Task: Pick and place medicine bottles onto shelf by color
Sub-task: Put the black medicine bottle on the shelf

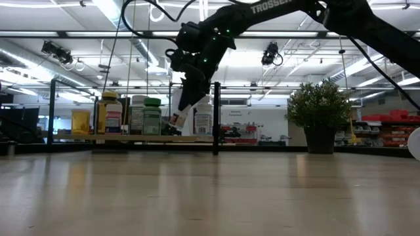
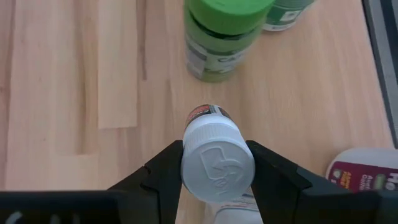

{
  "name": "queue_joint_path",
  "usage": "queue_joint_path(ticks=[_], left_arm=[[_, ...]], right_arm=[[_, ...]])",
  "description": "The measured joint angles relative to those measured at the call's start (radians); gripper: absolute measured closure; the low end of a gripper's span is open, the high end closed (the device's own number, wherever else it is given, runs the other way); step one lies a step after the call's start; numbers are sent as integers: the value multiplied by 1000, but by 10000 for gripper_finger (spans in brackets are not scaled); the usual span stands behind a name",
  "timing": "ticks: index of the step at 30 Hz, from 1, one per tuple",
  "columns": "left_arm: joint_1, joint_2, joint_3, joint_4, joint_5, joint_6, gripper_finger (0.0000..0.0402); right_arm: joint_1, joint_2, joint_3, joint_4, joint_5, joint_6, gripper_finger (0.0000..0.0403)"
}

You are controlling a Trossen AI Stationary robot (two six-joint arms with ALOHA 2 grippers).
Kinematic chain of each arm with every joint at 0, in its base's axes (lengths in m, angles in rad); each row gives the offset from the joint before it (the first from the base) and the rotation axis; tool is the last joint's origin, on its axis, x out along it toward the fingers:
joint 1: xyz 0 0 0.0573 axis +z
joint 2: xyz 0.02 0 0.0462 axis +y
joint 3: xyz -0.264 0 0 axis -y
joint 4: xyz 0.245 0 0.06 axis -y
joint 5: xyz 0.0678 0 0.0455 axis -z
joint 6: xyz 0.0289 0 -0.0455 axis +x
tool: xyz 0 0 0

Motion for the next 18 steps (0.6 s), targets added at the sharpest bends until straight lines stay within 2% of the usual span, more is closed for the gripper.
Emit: queue_joint_path(ticks=[18], left_arm=[[0,0,0,0,0,79,252]], right_arm=[[-16,-2,-57,26,-10,37,231]])
